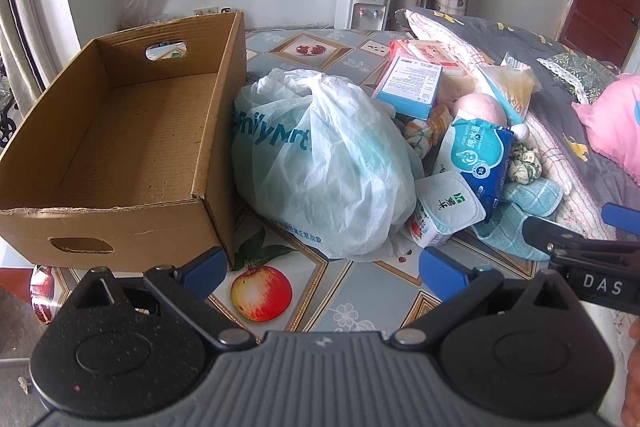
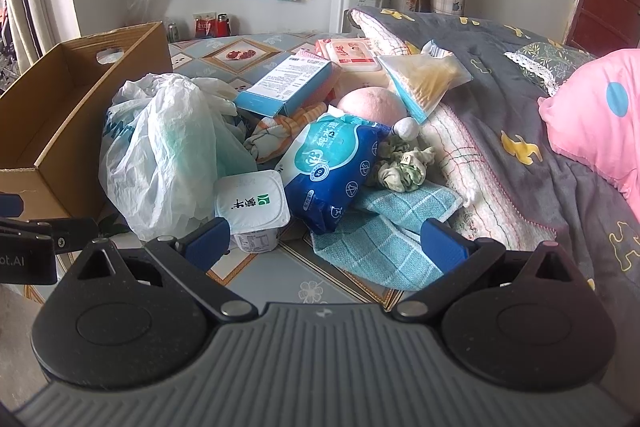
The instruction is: Organize soft objects
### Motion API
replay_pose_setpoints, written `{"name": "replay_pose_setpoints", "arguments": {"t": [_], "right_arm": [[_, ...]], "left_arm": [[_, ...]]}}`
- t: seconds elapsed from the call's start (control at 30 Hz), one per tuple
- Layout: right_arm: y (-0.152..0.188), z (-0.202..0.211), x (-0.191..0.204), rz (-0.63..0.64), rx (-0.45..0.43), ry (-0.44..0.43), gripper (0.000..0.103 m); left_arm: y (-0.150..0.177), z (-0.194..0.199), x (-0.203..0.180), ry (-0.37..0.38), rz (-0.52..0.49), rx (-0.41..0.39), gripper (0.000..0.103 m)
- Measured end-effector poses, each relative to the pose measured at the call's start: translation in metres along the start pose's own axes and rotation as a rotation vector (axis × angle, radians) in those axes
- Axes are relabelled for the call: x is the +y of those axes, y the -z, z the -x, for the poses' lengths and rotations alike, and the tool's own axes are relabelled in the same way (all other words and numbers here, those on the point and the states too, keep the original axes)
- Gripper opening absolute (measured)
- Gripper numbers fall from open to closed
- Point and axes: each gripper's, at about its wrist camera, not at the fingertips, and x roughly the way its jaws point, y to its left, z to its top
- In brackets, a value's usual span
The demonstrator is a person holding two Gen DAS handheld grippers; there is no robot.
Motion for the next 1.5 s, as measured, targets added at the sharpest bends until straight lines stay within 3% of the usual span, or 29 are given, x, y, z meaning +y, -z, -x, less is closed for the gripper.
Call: {"name": "replay_pose_setpoints", "arguments": {"t": [0.43,0.5,0.63,0.83,1.0,1.2,1.37,1.5], "right_arm": [[0.0,-0.001,0.001,-0.001,0.0,0.001,0.102],[0.0,-0.001,0.001,-0.001,0.0,0.001,0.102],[0.0,-0.001,0.001,-0.001,0.0,0.001,0.102],[0.002,-0.004,-0.001,-0.014,-0.003,0.004,0.102],[0.009,-0.006,-0.019,-0.07,-0.017,-0.013,0.102],[0.019,-0.008,-0.049,-0.098,-0.077,-0.002,0.102],[0.003,-0.013,-0.085,-0.216,-0.106,-0.119,0.102],[-0.021,-0.031,-0.105,-0.296,-0.093,-0.223,0.097]], "left_arm": [[0.005,-0.003,0.004,0.002,0.005,0.005,0.103],[0.004,-0.009,0.004,-0.046,-0.032,-0.021,0.103],[0.004,-0.008,0.003,-0.061,-0.043,-0.025,0.103],[0.006,-0.008,-0.001,-0.044,-0.033,-0.042,0.103],[0.009,-0.006,-0.014,-0.03,-0.082,-0.097,0.103],[0.007,-0.014,-0.041,0.012,-0.201,-0.043,0.102],[-0.014,-0.017,-0.062,0.148,-0.229,-0.15,0.1],[-0.036,-0.03,-0.076,0.243,-0.265,-0.206,0.089]]}}
